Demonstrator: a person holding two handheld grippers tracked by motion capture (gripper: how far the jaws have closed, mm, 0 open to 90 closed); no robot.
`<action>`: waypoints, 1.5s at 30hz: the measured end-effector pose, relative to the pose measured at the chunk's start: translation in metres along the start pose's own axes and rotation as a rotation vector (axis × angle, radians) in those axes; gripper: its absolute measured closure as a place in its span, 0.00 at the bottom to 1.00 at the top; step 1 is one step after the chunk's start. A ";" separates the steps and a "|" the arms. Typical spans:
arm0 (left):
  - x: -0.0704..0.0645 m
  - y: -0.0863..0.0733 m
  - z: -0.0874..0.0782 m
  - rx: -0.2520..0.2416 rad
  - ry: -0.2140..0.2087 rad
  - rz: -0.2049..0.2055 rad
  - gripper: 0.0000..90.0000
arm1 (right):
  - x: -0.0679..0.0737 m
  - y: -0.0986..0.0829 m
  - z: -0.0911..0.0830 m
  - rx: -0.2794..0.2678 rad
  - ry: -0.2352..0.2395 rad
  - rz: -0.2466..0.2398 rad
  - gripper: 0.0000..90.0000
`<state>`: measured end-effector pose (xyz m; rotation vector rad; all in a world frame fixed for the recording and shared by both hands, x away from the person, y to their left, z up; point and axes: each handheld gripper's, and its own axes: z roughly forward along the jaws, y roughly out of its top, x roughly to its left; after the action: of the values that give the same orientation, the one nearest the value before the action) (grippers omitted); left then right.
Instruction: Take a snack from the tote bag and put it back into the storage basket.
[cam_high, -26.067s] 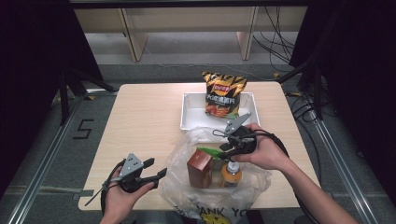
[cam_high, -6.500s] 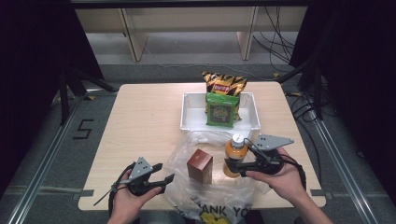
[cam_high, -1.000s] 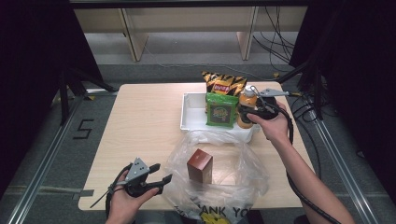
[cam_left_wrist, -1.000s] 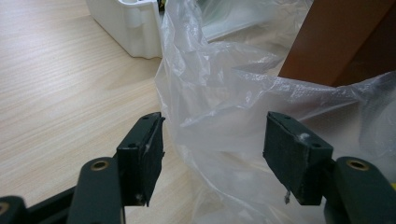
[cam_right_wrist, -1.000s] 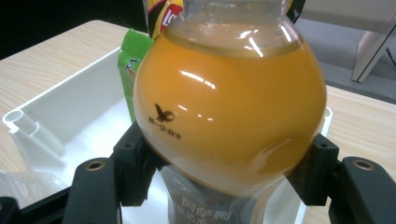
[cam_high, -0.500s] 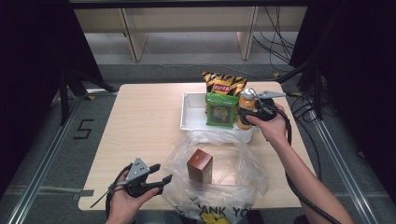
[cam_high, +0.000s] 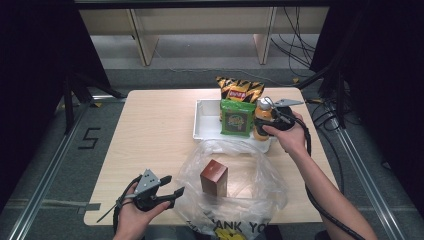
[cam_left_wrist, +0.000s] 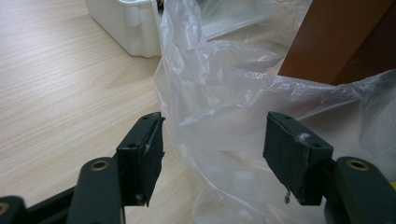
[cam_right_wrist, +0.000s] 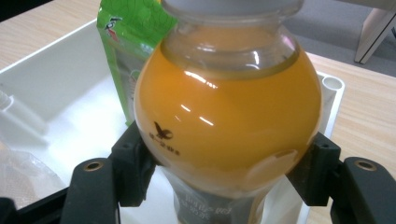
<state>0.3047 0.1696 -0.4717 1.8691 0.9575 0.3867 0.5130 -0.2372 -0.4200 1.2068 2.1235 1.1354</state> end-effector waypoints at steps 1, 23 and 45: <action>0.000 0.000 0.000 0.000 0.000 0.000 0.41 | 0.000 0.000 -0.001 0.032 0.003 0.000 0.39; 0.000 0.000 0.000 0.000 -0.003 -0.002 0.41 | -0.002 -0.004 0.007 0.068 -0.006 -0.034 0.38; -0.001 0.000 0.000 0.000 -0.002 -0.004 0.41 | -0.003 -0.012 0.008 0.123 -0.006 -0.038 0.36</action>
<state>0.3042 0.1687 -0.4719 1.8667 0.9596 0.3830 0.5143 -0.2396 -0.4347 1.2165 2.2303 0.9968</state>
